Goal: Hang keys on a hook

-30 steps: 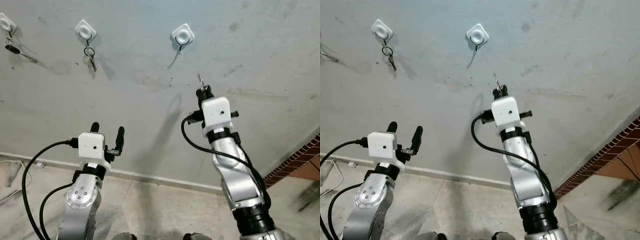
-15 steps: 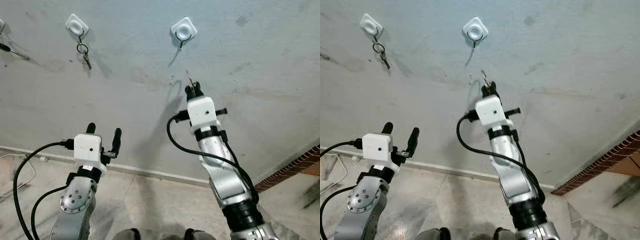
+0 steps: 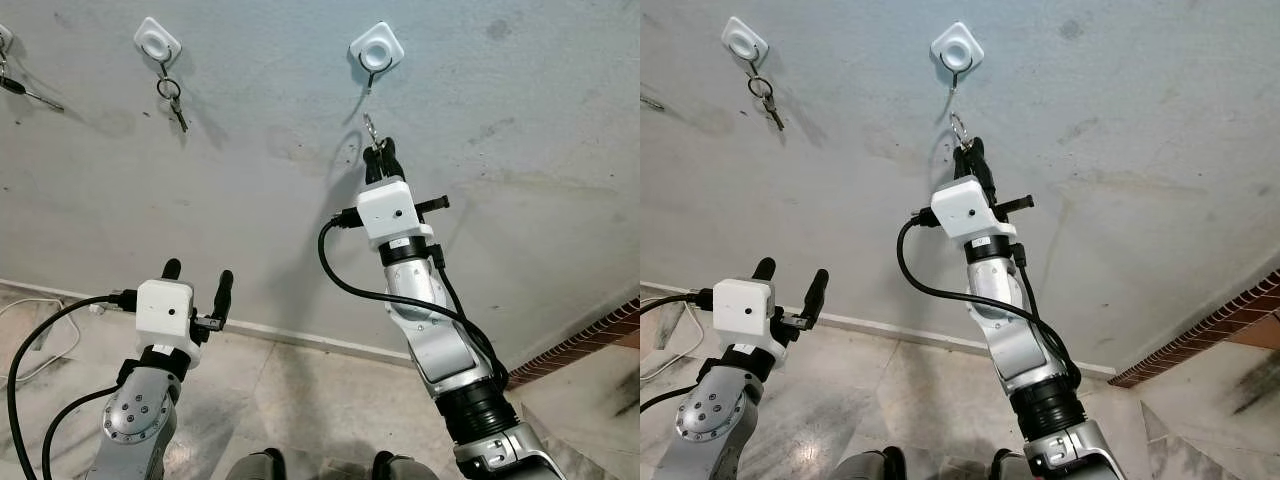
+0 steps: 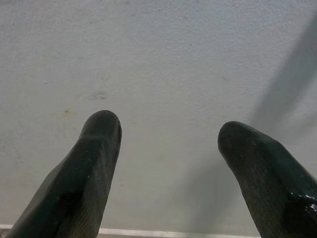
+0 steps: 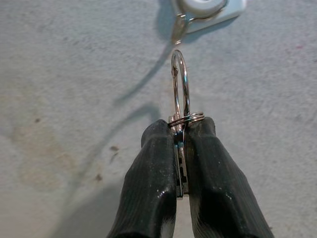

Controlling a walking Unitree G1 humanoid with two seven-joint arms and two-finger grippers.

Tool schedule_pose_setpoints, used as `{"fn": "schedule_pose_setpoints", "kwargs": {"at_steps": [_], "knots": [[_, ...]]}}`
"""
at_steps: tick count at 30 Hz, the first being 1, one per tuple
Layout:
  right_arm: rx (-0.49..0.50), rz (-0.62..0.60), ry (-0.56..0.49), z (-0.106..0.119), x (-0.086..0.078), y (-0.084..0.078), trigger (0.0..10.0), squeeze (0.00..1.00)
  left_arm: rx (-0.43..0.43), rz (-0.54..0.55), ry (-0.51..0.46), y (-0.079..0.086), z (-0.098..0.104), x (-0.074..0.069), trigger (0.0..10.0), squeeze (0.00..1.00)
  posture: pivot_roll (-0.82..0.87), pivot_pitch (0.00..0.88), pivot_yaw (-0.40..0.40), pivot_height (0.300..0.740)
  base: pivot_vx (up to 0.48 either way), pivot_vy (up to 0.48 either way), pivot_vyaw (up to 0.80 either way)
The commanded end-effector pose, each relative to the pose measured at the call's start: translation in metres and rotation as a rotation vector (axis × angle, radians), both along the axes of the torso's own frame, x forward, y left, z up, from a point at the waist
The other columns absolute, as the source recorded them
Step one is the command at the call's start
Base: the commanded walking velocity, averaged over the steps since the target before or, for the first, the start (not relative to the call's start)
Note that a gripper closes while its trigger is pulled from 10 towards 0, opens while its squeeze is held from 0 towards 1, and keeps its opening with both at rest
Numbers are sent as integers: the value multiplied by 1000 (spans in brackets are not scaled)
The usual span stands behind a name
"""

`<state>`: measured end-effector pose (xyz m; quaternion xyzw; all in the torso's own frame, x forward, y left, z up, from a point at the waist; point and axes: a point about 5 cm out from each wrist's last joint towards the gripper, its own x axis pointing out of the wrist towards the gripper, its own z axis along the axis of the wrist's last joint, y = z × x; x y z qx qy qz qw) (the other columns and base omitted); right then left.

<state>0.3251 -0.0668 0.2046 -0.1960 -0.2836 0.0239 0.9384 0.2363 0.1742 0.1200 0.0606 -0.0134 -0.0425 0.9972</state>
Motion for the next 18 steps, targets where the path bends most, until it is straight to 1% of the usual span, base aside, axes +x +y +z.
{"fn": "schedule_pose_setpoints", "kwargs": {"at_steps": [1,7,12,13,15,16,18], "knots": [[13,-3,-25,4,-1,0,10000,0,10,6,-1,4,3,-2,10000,0,184,241,75,740,0,0,0],[33,-52,-70,12,-8,-13,10000,0,10,12,-5,5,5,0,10000,0,184,232,75,740,0,0,0],[-11,-49,-143,23,-16,-15,10000,0,11,4,-11,3,5,4,10000,0,174,222,77,740,0,0,0],[-7,-47,-170,30,-20,-18,10000,0,11,4,-12,3,5,5,10000,0,172,218,80,740,0,0,0],[-4,-42,-187,35,-26,-23,10000,0,12,5,-13,4,6,6,10000,0,173,216,81,740,0,0,0],[-2,-28,-181,35,-32,-26,10000,0,13,5,-14,4,6,6,10000,0,173,214,82,740,0,0,0],[-12,-15,-169,32,-36,-27,10000,0,14,5,-15,4,6,7,10000,0,170,213,83,740,0,0,0]]}}
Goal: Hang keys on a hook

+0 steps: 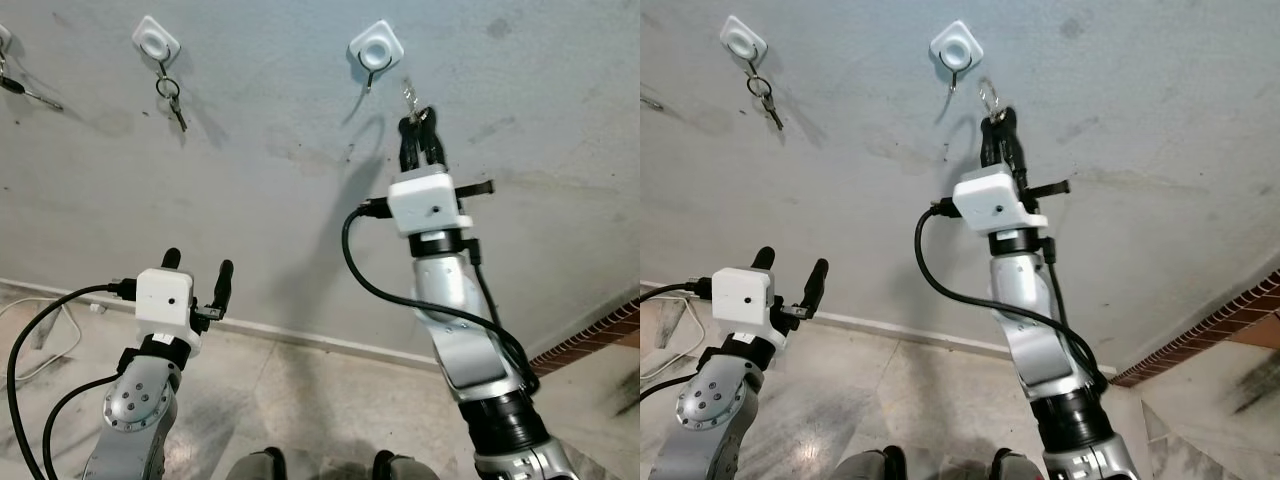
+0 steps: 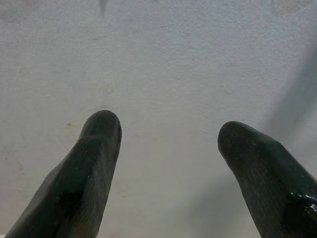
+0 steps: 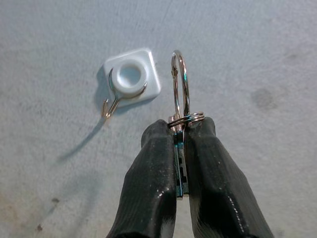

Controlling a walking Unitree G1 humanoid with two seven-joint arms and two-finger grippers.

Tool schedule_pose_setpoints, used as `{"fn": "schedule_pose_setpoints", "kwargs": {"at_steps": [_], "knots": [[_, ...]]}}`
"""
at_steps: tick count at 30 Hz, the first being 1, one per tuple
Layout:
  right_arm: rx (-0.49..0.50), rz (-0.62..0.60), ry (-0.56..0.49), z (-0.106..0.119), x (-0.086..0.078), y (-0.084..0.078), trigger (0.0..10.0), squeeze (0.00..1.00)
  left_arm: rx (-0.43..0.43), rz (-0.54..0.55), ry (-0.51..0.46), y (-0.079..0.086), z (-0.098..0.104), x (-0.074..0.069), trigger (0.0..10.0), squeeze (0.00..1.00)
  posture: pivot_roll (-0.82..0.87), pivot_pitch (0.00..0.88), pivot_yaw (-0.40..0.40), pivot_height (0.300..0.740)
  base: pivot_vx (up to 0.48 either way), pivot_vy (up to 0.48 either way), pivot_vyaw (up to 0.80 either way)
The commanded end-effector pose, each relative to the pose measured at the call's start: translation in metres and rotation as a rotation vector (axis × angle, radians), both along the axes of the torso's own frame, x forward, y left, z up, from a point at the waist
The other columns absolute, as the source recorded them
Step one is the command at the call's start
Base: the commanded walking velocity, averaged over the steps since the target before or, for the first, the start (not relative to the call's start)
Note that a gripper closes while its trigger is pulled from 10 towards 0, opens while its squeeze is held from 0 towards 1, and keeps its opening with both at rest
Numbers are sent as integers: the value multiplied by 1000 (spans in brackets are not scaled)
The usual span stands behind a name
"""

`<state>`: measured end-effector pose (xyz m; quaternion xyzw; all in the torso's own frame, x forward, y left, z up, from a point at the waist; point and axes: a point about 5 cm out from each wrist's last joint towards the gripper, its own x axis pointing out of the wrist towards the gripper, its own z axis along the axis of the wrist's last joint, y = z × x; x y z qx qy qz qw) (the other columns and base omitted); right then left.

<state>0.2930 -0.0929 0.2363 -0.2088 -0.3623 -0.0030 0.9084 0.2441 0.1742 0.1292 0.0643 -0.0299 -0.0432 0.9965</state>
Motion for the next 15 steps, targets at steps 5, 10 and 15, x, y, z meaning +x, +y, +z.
{"fn": "schedule_pose_setpoints", "kwargs": {"at_steps": [5,10,15], "knots": [[-64,39,81,-18,-19,-11,10000,0,9,2,16,4,-4,2,10000,0,143,207,87,740,0,0,0],[-112,51,112,-22,-25,-22,10000,0,9,-8,17,2,-4,5,10000,0,123,204,94,740,0,0,0],[-187,65,144,-25,-28,-35,10000,0,9,-29,16,0,-4,9,10000,0,108,202,99,740,0,0,0]]}}
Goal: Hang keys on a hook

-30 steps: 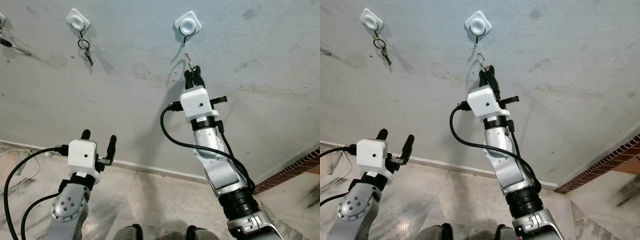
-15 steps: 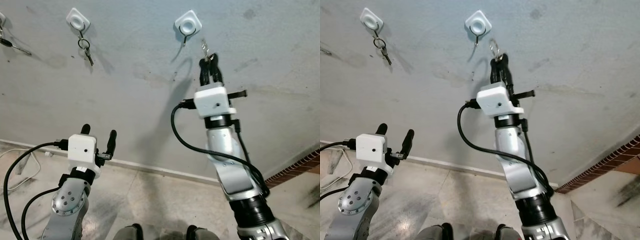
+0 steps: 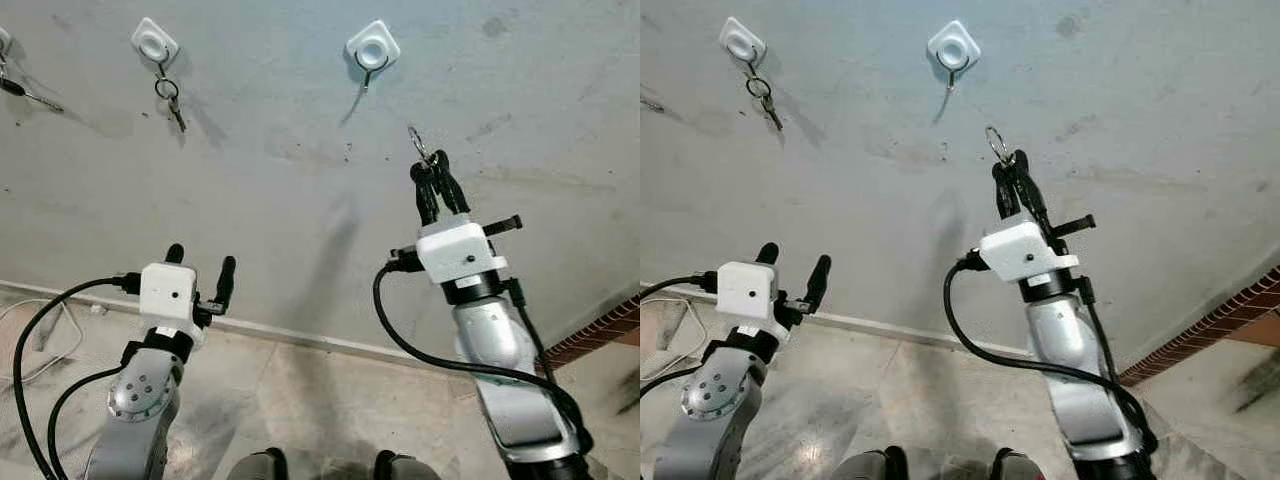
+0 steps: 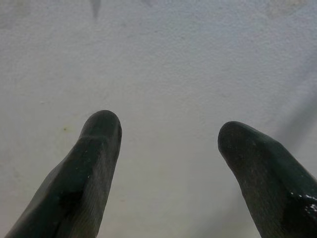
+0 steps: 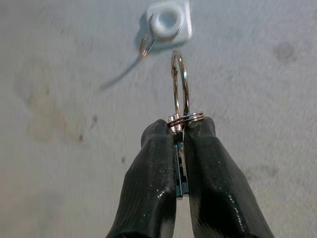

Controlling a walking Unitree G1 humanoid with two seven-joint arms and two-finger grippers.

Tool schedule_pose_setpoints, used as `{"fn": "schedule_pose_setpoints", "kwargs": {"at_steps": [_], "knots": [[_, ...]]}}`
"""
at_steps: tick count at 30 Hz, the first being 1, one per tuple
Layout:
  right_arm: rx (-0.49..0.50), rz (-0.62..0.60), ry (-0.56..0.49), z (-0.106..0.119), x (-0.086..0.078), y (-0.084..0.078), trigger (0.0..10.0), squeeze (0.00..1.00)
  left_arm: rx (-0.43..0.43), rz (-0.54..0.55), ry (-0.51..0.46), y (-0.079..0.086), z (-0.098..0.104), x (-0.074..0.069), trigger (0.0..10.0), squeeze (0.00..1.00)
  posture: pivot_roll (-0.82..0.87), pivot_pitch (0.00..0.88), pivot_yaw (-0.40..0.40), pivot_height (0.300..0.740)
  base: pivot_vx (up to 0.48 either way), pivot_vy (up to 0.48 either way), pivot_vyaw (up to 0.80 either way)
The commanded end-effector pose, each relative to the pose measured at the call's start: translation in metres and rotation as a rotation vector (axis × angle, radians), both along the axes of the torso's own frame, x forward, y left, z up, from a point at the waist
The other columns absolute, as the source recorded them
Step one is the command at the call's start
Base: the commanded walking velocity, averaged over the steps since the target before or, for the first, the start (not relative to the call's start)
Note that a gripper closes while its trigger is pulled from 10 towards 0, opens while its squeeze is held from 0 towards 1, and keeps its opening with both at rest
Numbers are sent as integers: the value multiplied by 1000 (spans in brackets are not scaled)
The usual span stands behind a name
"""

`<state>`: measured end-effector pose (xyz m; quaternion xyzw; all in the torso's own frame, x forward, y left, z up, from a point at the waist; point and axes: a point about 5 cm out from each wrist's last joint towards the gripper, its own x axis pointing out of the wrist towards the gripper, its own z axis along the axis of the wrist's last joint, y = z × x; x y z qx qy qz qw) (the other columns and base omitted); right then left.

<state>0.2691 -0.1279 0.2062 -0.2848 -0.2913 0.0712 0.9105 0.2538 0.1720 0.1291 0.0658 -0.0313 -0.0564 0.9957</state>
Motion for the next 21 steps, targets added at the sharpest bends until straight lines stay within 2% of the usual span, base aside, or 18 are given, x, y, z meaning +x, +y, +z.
{"fn": "schedule_pose_setpoints", "kwargs": {"at_steps": [1,4,7,13,18,21], "knots": [[-18,15,-18,6,-4,-2,10000,0,6,-9,17,2,-4,0,10000,0,100,200,103,740,0,0,0],[-46,-2,-34,9,1,-5,10000,0,6,-17,15,0,-4,2,10000,0,97,198,104,740,0,0,0],[-41,-28,-70,18,14,-4,10000,0,4,-19,11,-1,-3,4,10000,0,102,198,103,740,0,0,0],[-4,-45,-128,28,27,11,10000,0,-20,-4,25,2,-6,-4,10000,0,126,202,95,740,0,0,0],[28,-47,-160,31,37,27,10000,0,6,4,29,7,-7,-8,10000,0,148,206,95,740,0,0,0],[37,-47,-171,32,39,31,10000,0,8,8,26,7,-6,-8,10000,0,157,208,96,740,0,0,0]]}}
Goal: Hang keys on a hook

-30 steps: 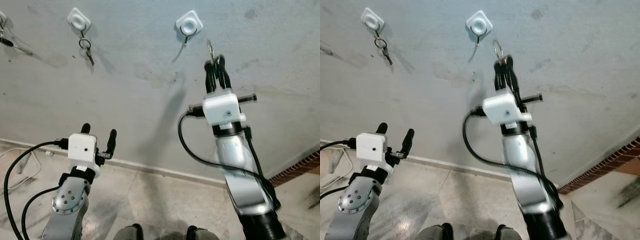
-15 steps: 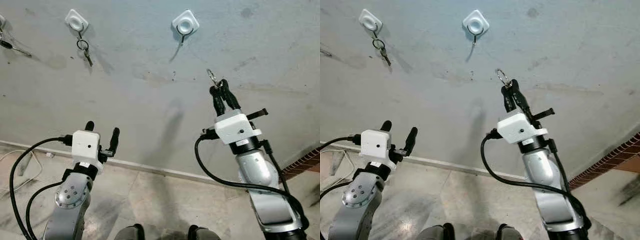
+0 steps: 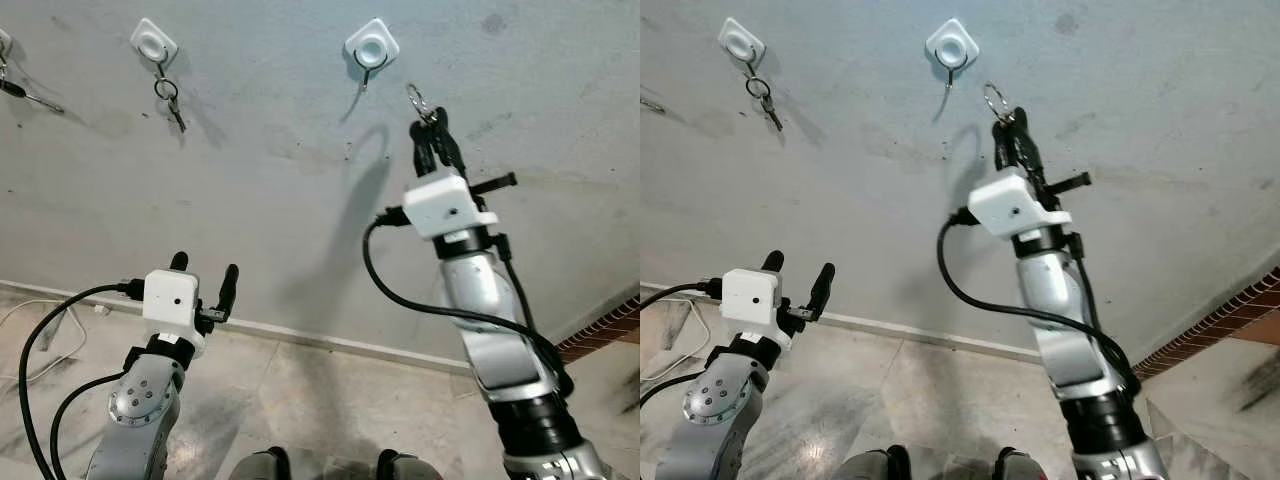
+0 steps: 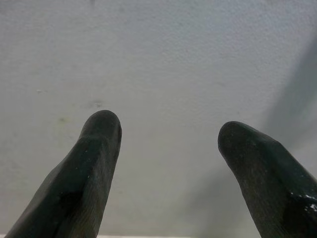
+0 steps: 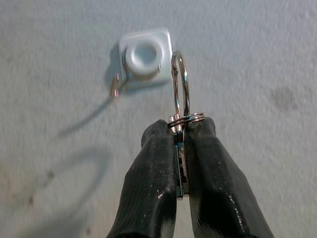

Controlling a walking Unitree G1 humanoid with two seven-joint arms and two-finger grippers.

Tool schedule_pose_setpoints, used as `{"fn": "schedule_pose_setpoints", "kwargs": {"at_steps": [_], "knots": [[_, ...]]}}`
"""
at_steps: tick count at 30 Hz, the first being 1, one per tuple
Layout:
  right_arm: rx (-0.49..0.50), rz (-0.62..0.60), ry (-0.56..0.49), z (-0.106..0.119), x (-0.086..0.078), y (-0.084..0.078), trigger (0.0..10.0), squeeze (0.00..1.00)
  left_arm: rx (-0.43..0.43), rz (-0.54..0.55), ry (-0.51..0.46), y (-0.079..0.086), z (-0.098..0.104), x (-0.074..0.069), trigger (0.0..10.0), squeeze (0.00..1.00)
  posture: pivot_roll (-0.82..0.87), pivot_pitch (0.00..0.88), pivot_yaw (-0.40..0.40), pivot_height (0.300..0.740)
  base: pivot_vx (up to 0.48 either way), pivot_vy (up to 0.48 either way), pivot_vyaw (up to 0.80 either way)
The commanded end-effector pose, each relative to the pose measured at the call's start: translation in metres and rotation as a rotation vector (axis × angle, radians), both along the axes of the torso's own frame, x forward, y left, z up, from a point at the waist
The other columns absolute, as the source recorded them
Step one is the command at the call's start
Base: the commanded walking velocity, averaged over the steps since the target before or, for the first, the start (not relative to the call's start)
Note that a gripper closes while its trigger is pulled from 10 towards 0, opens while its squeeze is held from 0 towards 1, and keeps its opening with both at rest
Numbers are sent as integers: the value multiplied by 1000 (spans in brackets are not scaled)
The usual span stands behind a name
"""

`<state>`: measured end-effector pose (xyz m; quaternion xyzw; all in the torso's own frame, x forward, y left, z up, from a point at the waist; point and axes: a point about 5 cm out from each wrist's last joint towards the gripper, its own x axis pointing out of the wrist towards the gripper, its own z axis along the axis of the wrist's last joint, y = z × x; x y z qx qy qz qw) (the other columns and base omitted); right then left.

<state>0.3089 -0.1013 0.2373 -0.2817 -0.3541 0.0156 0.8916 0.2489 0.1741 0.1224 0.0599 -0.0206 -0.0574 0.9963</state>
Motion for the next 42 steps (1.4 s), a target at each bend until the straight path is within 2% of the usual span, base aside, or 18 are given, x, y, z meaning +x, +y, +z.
{"fn": "schedule_pose_setpoints", "kwargs": {"at_steps": [1,6,8,10,13,14,15,17,18,22,27,30,34,36,39,40,41,42], "knots": [[6,16,-18,0,1,8,10000,0,19,11,2,6,2,-3,10000,0,158,209,96,740,0,0,0],[38,29,-14,-2,6,19,10000,0,23,11,1,5,2,-5,10000,0,163,210,98,740,0,0,0],[125,69,25,-1,9,25,10000,0,26,14,0,6,3,-5,10000,0,179,210,99,740,0,0,0],[169,75,40,1,11,27,10000,0,29,21,-1,7,4,-6,10000,0,183,211,96,740,0,0,0],[163,71,32,1,11,26,10000,0,31,25,-2,8,4,-7,10000,0,185,212,94,740,0,0,0],[197,108,78,-2,12,28,10000,0,30,26,-1,8,4,-7,10000,0,187,213,92,740,0,0,0],[197,108,78,-2,12,28,10000,0,30,26,-1,8,4,-7,10000,0,187,213,92,740,0,0,0],[248,136,113,-1,13,23,10000,0,28,29,0,7,3,-7,10000,0,184,213,89,740,0,0,0],[251,141,116,0,14,23,10000,0,28,29,1,7,3,-8,10000,0,184,213,89,740,0,0,0],[268,65,92,6,15,-1,10000,0,25,32,2,7,3,-7,10000,0,182,213,87,740,0,0,0],[293,82,98,10,8,-13,10000,0,24,29,2,6,3,-7,10000,0,169,215,93,740,0,0,0],[354,271,195,12,-6,-14,10000,0,24,22,5,6,2,-6,10000,0,156,218,102,740,0,0,0],[357,333,226,13,-13,-20,10000,0,24,13,8,5,2,-4,10000,0,143,219,110,740,0,0,0],[432,399,283,10,-18,-32,10000,0,24,-1,10,4,2,-2,10000,0,126,218,122,740,0,0,0],[475,442,335,7,-21,-38,10000,0,24,-15,11,2,1,1,10000,0,113,216,132,740,0,0,0],[497,498,375,5,-24,-37,10000,0,23,-23,12,1,1,2,10000,0,109,215,134,740,0,0,0],[497,498,375,5,-24,-37,10000,0,23,-23,12,1,1,2,10000,0,109,215,134,740,0,0,0],[509,566,407,5,-29,-36,10000,0,23,-33,12,-1,1,4,10000,0,104,213,138,740,0,0,0]]}}
